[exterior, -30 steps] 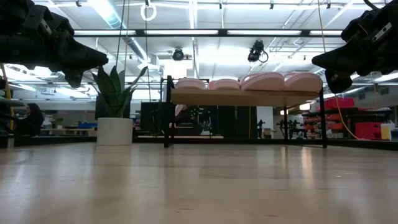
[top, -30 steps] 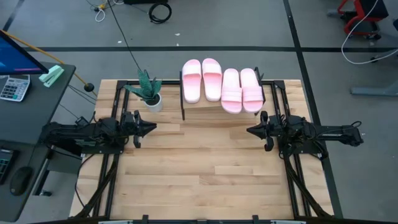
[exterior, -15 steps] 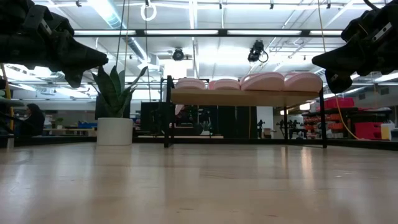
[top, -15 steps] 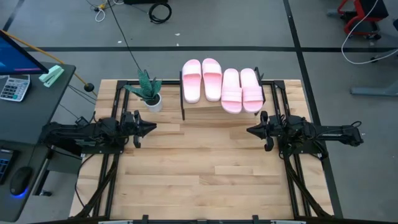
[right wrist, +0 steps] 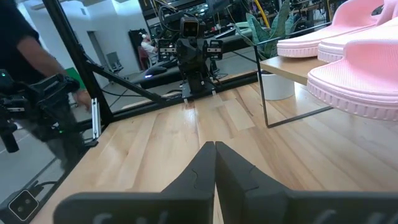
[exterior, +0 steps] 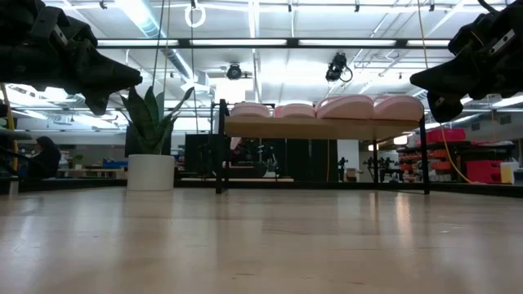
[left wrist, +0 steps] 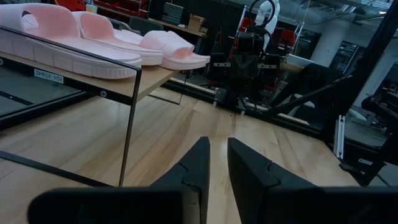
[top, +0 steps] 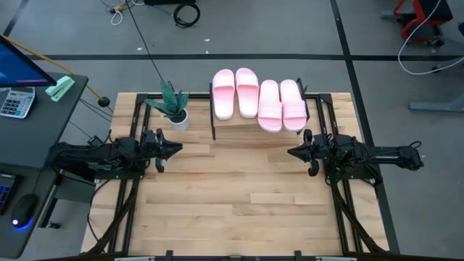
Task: Pick and place slides into the shelf
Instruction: Return to Home Position
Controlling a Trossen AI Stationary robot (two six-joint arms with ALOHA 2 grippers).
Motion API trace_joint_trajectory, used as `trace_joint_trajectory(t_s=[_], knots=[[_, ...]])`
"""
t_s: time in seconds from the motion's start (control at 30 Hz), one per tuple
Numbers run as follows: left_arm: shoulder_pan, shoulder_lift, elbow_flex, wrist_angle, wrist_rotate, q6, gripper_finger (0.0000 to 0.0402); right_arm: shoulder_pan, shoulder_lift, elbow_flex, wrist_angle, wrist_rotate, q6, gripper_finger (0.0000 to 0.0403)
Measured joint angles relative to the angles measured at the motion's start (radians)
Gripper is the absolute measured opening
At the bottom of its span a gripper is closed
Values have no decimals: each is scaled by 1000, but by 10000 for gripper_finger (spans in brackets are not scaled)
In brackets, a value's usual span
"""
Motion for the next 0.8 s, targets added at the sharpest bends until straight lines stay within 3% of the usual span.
trace_joint_trajectory(t_s=[0.8], knots=[[0,0,0,0,0,0,56,0,0,0,0,0,0,14]])
